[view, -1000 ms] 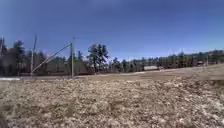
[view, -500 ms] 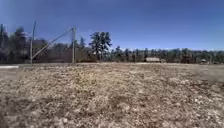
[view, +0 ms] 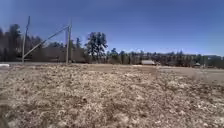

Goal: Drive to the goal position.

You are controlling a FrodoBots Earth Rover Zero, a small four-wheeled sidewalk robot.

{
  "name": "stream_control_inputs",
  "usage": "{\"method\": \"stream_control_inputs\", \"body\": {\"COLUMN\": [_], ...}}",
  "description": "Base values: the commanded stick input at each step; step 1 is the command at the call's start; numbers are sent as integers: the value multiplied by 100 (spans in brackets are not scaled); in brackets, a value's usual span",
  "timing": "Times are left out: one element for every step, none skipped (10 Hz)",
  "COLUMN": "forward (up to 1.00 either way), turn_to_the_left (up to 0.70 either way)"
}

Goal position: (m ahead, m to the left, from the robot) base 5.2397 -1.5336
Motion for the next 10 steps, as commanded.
{"method": "stream_control_inputs", "body": {"forward": [70, 70, 70, 70, 70, 70, 70, 70, 70, 70], "turn_to_the_left": [4, 2, 1, 0, 0, 0, 0, 0, 0, 0]}}
